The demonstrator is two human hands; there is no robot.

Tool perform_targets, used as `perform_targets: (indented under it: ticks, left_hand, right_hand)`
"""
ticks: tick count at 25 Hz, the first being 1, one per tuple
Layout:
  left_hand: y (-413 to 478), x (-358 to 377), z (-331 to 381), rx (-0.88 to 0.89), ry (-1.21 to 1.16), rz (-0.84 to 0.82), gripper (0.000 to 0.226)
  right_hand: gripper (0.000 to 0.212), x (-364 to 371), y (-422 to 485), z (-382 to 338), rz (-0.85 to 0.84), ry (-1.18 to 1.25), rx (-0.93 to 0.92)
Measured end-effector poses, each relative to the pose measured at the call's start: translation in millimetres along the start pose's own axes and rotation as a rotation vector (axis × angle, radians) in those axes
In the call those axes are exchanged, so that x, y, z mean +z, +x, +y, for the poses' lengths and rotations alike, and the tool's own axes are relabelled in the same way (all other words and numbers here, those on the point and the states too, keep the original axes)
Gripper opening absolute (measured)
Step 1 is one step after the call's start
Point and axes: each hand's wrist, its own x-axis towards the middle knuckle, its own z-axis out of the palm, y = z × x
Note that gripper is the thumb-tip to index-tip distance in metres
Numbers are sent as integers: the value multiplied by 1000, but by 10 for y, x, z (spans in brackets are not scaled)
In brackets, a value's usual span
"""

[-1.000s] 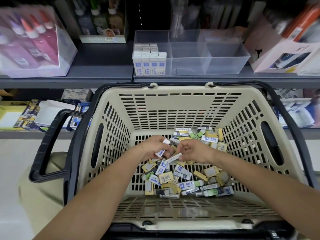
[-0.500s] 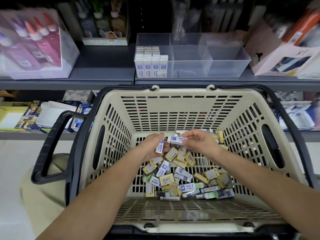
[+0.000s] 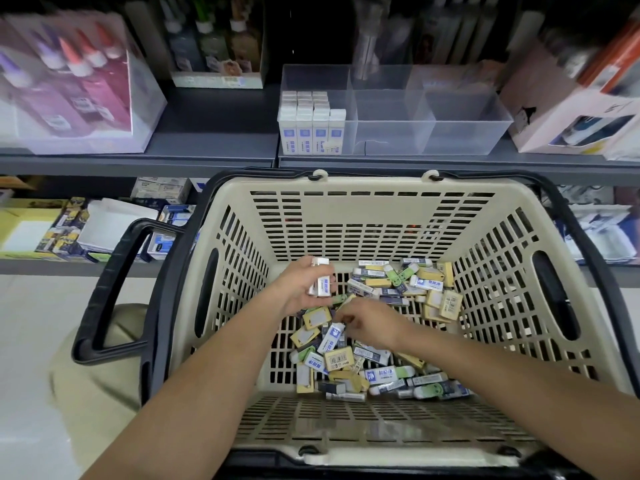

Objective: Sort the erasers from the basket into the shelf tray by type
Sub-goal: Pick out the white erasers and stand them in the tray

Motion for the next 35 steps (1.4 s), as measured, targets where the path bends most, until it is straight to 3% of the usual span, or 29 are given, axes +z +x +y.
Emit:
perform_targets:
  ticks: [3, 5, 9, 12, 17, 20, 24, 27, 35]
  left_hand:
    - [-13, 22, -28, -37, 81, -38, 20]
    - [-25, 45, -24, -55, 88, -65, 18]
    - [3, 17, -33, -65, 129, -82, 26]
    - [0, -8, -37, -143, 234, -229, 34]
    - [25, 19, -76, -192, 226, -406, 49]
    - [56, 38, -97, -178, 167, -317, 54]
    - [95, 25, -117, -138, 134, -186, 49]
    - [89, 38, -103, -131, 62, -170, 50]
    - [33, 80, -75, -152, 68, -169, 53]
  right_hand:
    - [44, 146, 97, -99, -82, -405, -73]
    - [38, 105, 122, -117, -61, -429, -69]
    - [18, -147, 49, -37, -38, 73, -6]
    - [18, -385, 1, -22, 18, 458, 53]
    - [21, -457, 23, -18, 197, 563, 96]
    - [10, -504, -18, 100, 250, 484, 202]
    - [24, -259, -207, 198, -185, -159, 173]
    - [44, -36, -265, 160, -283, -412, 210]
    - [36, 112, -253, 196, -198, -267, 295]
